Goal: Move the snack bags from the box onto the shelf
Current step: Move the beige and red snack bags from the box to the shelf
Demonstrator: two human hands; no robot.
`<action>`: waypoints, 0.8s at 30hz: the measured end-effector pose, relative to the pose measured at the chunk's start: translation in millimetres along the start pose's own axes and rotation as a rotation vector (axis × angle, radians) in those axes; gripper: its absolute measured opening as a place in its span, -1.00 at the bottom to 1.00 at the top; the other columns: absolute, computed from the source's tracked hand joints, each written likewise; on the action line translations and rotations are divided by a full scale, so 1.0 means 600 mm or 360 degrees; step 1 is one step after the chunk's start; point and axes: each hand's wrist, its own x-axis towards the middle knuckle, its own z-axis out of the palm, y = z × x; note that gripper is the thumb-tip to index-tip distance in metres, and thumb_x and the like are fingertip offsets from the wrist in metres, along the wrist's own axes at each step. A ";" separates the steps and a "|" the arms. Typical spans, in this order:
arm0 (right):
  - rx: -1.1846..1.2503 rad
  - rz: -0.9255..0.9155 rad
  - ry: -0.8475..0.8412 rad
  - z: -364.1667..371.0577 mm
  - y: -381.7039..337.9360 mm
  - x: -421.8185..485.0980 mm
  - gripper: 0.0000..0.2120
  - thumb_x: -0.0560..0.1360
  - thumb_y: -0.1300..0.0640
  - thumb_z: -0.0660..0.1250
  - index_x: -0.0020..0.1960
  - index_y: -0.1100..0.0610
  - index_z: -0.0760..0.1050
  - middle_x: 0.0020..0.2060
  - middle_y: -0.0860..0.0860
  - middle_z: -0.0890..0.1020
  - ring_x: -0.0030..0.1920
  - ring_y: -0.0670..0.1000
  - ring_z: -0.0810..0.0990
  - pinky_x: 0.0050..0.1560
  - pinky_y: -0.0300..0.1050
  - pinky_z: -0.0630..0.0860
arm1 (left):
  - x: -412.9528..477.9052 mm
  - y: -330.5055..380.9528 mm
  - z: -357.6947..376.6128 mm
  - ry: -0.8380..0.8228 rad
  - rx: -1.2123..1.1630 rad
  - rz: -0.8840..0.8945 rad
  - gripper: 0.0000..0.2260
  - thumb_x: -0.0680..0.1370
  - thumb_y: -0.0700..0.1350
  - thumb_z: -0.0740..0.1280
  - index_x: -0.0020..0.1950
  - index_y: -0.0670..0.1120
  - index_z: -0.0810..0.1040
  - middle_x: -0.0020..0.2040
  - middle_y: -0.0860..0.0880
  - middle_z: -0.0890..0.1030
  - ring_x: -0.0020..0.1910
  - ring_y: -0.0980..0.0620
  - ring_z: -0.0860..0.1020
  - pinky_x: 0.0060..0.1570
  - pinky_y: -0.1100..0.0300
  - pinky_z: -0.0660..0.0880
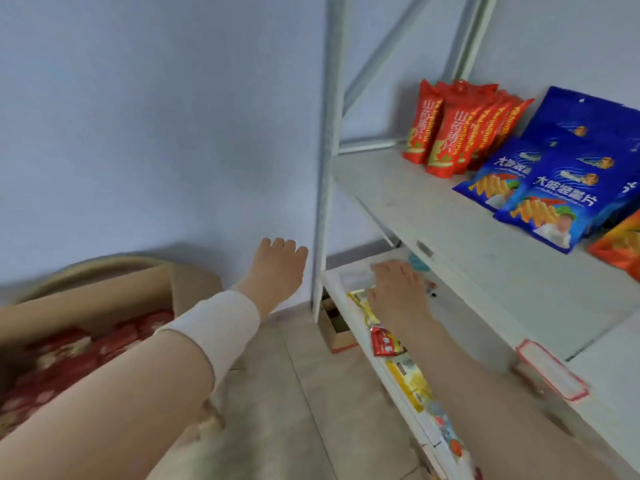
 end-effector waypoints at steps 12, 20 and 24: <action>-0.0093 -0.0730 -0.0437 0.205 -0.668 -0.012 -0.70 0.47 0.07 0.28 0.15 0.18 0.48 0.06 0.15 0.54 0.10 0.20 0.52 0.04 0.05 0.46 | -0.421 -0.476 0.398 -0.0568 -0.0323 -0.0719 -0.69 0.59 -0.11 0.15 0.33 -0.11 0.34 0.25 -0.12 0.47 0.23 -0.13 0.43 0.21 0.01 0.34; -0.0136 -0.0813 -0.0846 0.368 -0.832 -0.012 -0.61 0.58 -0.02 0.11 0.36 0.10 0.29 0.31 0.06 0.40 0.33 0.09 0.34 0.26 -0.01 0.33 | -0.506 -0.587 0.579 -0.0869 -0.0739 -0.1027 -0.73 0.60 -0.05 0.13 0.27 -0.10 0.38 0.23 -0.10 0.49 0.23 -0.10 0.45 0.17 0.06 0.37; -0.0094 -0.0720 -0.1127 0.447 -0.889 0.015 -0.56 0.56 -0.03 0.14 0.38 0.11 0.26 0.31 0.08 0.40 0.32 0.11 0.35 0.27 0.00 0.34 | -0.511 -0.623 0.670 -0.1027 -0.1067 -0.1324 -0.68 0.57 -0.03 0.21 0.30 -0.10 0.35 0.23 -0.10 0.49 0.21 -0.11 0.46 0.13 0.05 0.39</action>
